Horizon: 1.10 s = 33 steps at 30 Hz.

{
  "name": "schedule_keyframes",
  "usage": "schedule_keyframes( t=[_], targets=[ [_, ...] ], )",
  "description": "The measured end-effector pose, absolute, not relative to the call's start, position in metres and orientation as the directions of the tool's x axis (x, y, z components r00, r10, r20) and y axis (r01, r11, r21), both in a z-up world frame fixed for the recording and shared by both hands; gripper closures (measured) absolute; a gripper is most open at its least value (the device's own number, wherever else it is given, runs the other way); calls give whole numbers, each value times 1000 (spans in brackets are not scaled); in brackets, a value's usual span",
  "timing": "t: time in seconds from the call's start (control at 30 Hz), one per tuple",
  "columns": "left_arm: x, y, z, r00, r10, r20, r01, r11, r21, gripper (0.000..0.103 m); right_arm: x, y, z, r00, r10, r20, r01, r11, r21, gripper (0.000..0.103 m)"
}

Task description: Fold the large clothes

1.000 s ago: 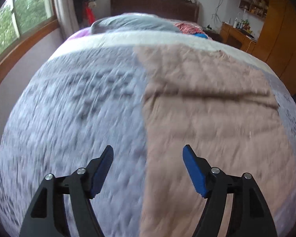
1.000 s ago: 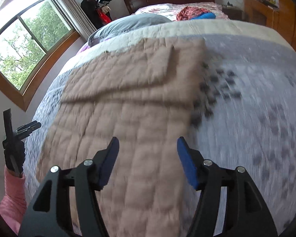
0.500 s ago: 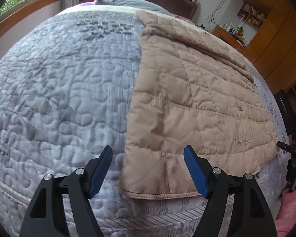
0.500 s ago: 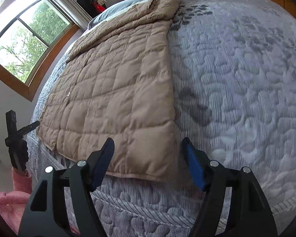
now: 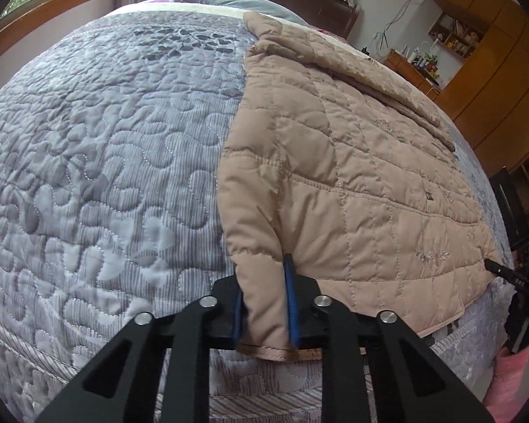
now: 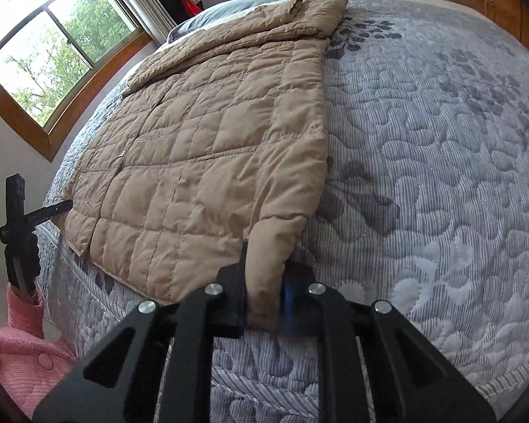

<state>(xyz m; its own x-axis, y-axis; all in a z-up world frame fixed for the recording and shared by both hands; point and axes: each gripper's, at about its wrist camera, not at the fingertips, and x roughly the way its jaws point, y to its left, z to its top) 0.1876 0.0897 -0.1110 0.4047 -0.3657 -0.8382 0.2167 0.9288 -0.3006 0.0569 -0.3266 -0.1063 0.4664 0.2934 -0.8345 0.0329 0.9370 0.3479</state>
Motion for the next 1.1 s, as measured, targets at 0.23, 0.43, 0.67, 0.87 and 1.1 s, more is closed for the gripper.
schedule_keyframes(
  t=[0.23, 0.43, 0.67, 0.87, 1.1],
  targets=[
    [180, 83, -103, 442, -334, -833, 229, 939, -255, 92, 51, -329, -105, 480, 300, -824, 40, 931, 363, 92],
    [174, 84, -89, 471, -338, -815, 246, 937, -247, 92, 44, -329, -95, 508, 301, -807, 31, 930, 367, 92],
    [159, 93, -86, 472, -354, -807, 251, 932, -262, 93, 34, -330, -90, 523, 312, -793, 31, 923, 384, 92],
    [135, 101, -86, 464, -362, -808, 256, 929, -269, 93, 22, -327, -90, 511, 303, -804, 35, 928, 371, 92],
    [108, 110, -93, 441, -358, -823, 244, 930, -275, 92, 1, -318, -95, 495, 295, -817, 44, 931, 363, 92]
  ],
)
